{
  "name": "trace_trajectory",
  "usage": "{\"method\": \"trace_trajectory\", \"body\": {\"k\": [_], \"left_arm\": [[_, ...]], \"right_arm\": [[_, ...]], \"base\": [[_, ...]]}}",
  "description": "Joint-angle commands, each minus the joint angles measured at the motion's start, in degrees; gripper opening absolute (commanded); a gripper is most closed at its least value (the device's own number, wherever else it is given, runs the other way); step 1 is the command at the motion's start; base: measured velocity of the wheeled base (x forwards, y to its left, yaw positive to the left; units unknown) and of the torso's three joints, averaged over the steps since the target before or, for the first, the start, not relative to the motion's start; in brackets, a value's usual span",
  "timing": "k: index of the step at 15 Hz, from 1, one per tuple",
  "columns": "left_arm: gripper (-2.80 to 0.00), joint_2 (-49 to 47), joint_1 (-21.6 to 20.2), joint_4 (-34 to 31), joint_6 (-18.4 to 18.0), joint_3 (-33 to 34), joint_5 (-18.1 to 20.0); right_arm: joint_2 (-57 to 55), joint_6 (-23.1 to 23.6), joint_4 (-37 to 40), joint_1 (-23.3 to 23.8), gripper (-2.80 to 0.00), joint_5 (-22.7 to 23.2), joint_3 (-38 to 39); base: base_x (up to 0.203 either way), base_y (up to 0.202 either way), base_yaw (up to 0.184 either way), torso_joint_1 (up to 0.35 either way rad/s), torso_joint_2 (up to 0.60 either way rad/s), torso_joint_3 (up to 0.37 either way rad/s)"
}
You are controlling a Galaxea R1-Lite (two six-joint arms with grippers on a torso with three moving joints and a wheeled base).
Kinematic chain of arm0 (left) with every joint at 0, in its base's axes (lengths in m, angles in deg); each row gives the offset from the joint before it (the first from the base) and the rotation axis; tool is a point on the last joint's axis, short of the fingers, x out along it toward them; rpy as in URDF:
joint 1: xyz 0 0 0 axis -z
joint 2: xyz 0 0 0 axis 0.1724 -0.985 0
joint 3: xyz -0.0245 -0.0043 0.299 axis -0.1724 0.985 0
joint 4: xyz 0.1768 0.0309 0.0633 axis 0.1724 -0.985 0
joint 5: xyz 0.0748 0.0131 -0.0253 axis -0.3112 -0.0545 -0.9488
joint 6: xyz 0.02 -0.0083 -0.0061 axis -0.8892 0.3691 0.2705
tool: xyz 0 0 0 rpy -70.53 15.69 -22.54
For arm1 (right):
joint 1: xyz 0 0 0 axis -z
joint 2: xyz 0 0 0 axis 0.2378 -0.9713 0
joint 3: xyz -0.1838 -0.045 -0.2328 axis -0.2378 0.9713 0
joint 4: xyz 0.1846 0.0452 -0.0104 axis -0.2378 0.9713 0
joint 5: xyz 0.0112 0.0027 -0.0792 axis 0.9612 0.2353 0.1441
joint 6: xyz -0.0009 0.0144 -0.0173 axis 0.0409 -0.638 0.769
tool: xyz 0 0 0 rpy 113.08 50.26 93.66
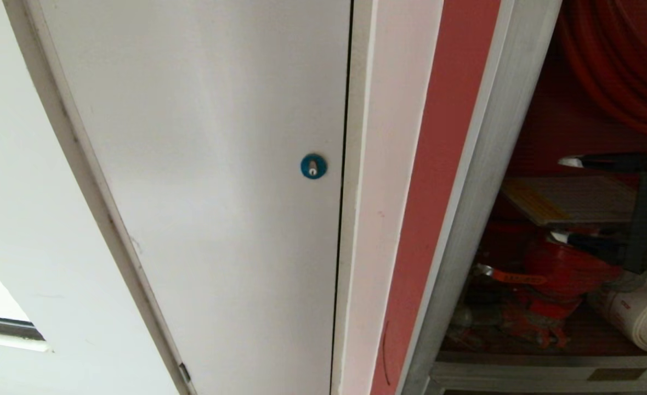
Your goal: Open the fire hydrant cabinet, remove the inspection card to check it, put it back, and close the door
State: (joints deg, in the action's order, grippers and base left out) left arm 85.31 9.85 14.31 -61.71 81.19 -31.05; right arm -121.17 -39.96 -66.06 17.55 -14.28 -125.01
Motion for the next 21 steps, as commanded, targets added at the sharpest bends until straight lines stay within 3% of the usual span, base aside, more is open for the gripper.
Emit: {"method": "trace_trajectory", "body": {"k": [1, 3, 6, 9, 12, 13, 16, 19, 21], "left_arm": [[-2.80, -0.07, -0.01, -0.02, -0.02, 0.01, 0.01], [-2.80, 0.01, 0.07, 0.05, -0.02, 0.01, 0.01], [-2.80, -0.07, -0.01, -0.02, -0.02, 0.01, 0.01], [-2.80, -0.06, 0.00, -0.02, -0.02, 0.01, 0.01], [-2.80, -0.07, -0.01, -0.02, -0.02, 0.01, 0.01], [-2.80, -0.07, 0.02, 0.01, -0.02, 0.01, 0.01], [-2.80, -0.06, -0.01, 0.07, -0.02, 0.01, 0.01], [-2.80, -0.07, -0.01, -0.02, -0.02, 0.01, 0.01], [-2.80, -0.07, -0.01, -0.02, -0.02, 0.01, 0.01]], "right_arm": [[1.30, -0.40, 0.01, -0.01, 0.00, 0.19, 0.23], [3.07, -0.36, 0.51, -0.01, 0.00, 0.81, 0.63], [7.53, 1.50, 7.13, -0.12, 0.00, 1.28, 0.33], [14.10, 8.02, 24.45, -0.39, 0.00, 1.29, -2.94], [21.33, 15.11, 40.25, -0.42, 0.00, 1.21, -11.30], [21.97, 18.04, 45.28, -0.39, -2.80, 0.99, -14.86], [22.05, 27.11, 54.75, -0.35, -2.80, -2.18, -26.76], [15.47, 43.09, 68.64, -0.30, -2.80, -4.83, -38.09], [11.82, 51.43, 76.09, -0.28, -2.80, -10.26, -41.30]], "base": [[0.000, 0.000, 0.000, 0.000, 0.00, 0.000], [0.000, 0.000, 0.000, 0.000, 0.00, 0.000], [0.000, 0.000, 0.000, 0.000, 0.00, 0.000], [0.000, 0.000, 0.000, 0.000, 0.00, 0.000], [0.000, 0.000, 0.000, 0.000, 0.00, 0.000], [0.000, 0.000, 0.000, 0.000, 0.00, 0.000], [0.000, 0.000, 0.000, 0.000, 0.00, 0.000], [0.000, 0.000, 0.000, 0.000, 0.00, 0.000], [0.000, 0.000, 0.000, 0.000, 0.00, 0.000]]}}
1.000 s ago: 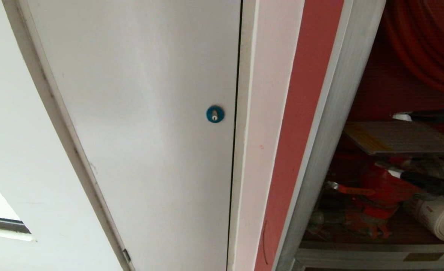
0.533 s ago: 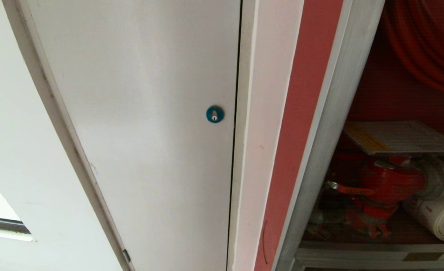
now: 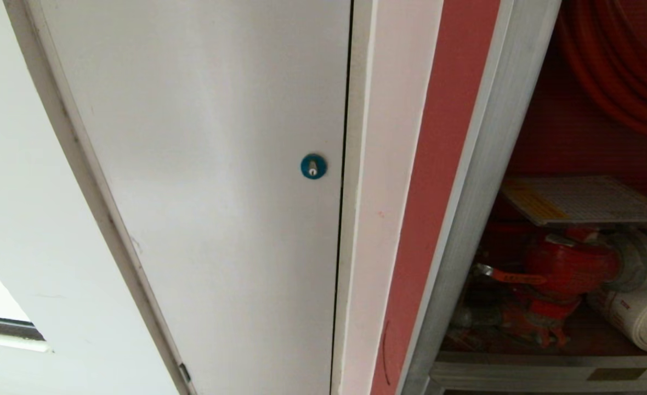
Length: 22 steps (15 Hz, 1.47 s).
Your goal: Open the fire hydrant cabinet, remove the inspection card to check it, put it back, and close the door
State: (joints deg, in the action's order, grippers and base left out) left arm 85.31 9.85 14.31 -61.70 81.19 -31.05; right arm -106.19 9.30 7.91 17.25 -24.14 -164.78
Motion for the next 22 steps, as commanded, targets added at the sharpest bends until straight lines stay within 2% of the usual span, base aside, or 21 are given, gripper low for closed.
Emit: {"method": "trace_trajectory", "body": {"k": [1, 3, 4, 7, 8, 12, 16, 22], "left_arm": [[-2.80, -0.07, -0.01, -0.02, -0.03, 0.01, 0.01], [-2.80, -0.06, 0.07, -0.02, -0.03, 0.01, 0.01], [-2.80, -0.07, -0.01, -0.02, -0.03, 0.01, 0.01], [-2.80, 0.01, -0.01, 0.07, -0.03, 0.01, 0.01], [-2.80, 0.00, -0.01, -0.02, -0.03, 0.01, 0.01], [-2.80, 0.01, -0.01, -0.01, -0.03, 0.01, 0.01], [-2.80, -0.04, -0.01, 0.00, -0.03, 0.01, 0.01], [-2.80, -0.07, -0.01, -0.02, -0.03, 0.01, 0.01]], "right_arm": [[-3.83, 6.85, 4.76, 0.02, -2.80, -2.27, -1.15], [-6.98, 12.83, 7.57, 0.03, -2.80, -4.05, 0.33], [-9.02, 14.52, 7.76, 0.02, -2.80, -4.77, 0.44], [-15.00, 23.71, 7.58, 0.02, -2.80, -8.59, -0.33], [-16.33, 24.96, 6.87, 0.02, -2.80, -9.07, -1.01], [-21.85, 27.74, 1.74, -0.15, -2.80, -10.09, -3.26], [-26.58, 28.02, 1.48, -0.46, -2.80, -12.05, -7.36], [-29.45, 28.44, 1.36, -1.07, -2.80, -13.73, -8.10]], "base": [[0.000, 0.000, 0.000, 0.000, 0.00, 0.000], [0.000, 0.000, 0.000, 0.000, 0.00, 0.000], [0.000, 0.000, 0.000, 0.000, 0.00, 0.000], [0.000, 0.000, 0.000, 0.000, 0.00, 0.000], [0.000, 0.000, 0.000, 0.000, 0.00, 0.000], [0.000, 0.000, 0.000, 0.000, 0.00, 0.000], [0.000, 0.000, 0.000, 0.000, 0.00, 0.000], [0.000, 0.000, 0.000, 0.000, 0.00, 0.000]]}}
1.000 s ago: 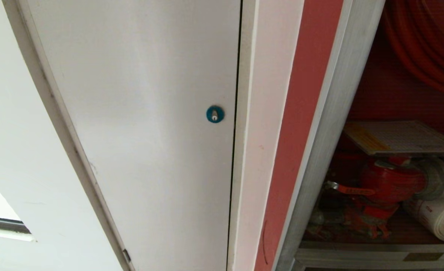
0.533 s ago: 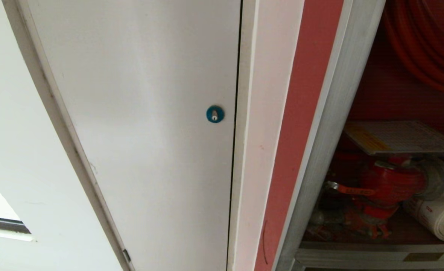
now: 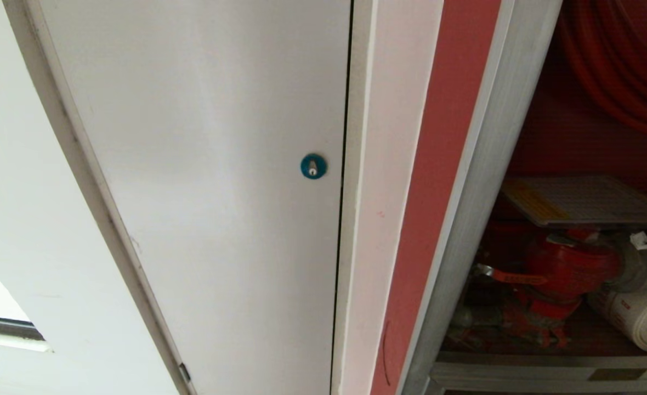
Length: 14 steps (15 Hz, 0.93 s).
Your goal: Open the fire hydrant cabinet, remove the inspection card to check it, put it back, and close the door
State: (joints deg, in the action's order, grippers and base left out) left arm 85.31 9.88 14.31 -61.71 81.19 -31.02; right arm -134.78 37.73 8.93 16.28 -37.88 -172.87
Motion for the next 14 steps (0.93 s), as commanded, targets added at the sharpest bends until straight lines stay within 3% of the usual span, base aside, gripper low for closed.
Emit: {"method": "trace_trajectory", "body": {"k": [1, 14], "left_arm": [[-2.80, -0.02, -0.04, -0.02, -0.02, 0.01, -0.01], [-2.80, -0.07, -0.04, 0.07, -0.02, 0.01, -0.01]], "right_arm": [[-1.29, 0.05, 0.29, -0.20, -2.80, 0.02, -0.67], [-3.39, -0.13, -1.12, -0.39, -2.80, 0.08, -2.35]], "base": [[0.000, 0.000, 0.000, 0.000, 0.00, 0.000], [0.000, 0.000, 0.000, 0.000, 0.00, 0.000]]}}
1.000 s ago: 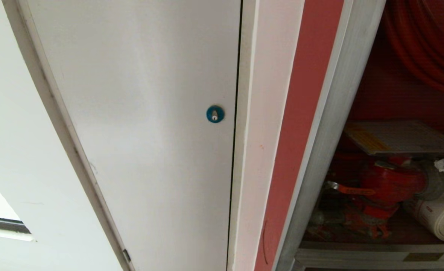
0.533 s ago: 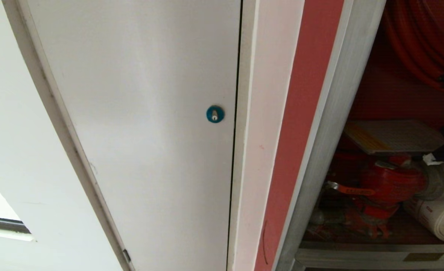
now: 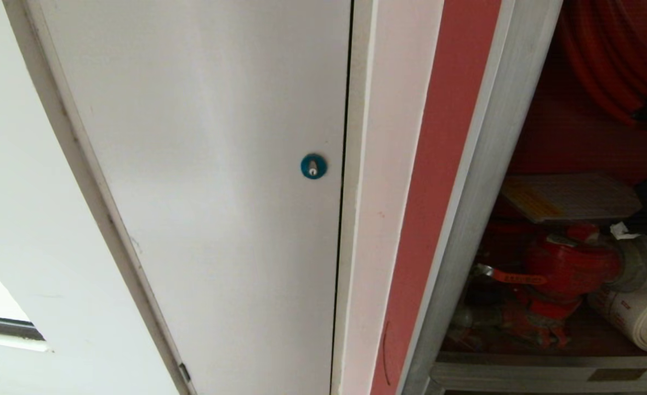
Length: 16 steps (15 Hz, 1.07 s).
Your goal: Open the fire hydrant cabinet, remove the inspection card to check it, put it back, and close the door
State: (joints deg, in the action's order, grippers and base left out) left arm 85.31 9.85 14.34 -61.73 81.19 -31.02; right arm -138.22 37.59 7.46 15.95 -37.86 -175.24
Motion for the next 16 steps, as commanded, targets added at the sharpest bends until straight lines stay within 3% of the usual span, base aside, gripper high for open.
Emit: {"method": "trace_trajectory", "body": {"k": [1, 8, 16], "left_arm": [[-2.80, 0.00, -0.01, 0.03, 0.00, 0.01, -0.01], [-2.80, 0.00, -0.01, -0.05, 0.00, 0.01, -0.01], [-2.80, -0.07, 0.03, 0.04, 0.00, 0.01, -0.01]], "right_arm": [[0.29, 0.09, 0.35, -0.08, -2.80, 0.08, 0.02], [6.12, 0.42, 3.42, -0.37, -2.80, 0.56, 1.08], [20.34, 0.47, 4.71, -4.79, -2.80, 1.23, 10.04]], "base": [[0.000, 0.000, 0.000, 0.000, 0.00, 0.000], [0.000, 0.000, 0.000, 0.000, 0.00, 0.000], [0.000, 0.000, 0.000, 0.000, 0.00, 0.000]]}}
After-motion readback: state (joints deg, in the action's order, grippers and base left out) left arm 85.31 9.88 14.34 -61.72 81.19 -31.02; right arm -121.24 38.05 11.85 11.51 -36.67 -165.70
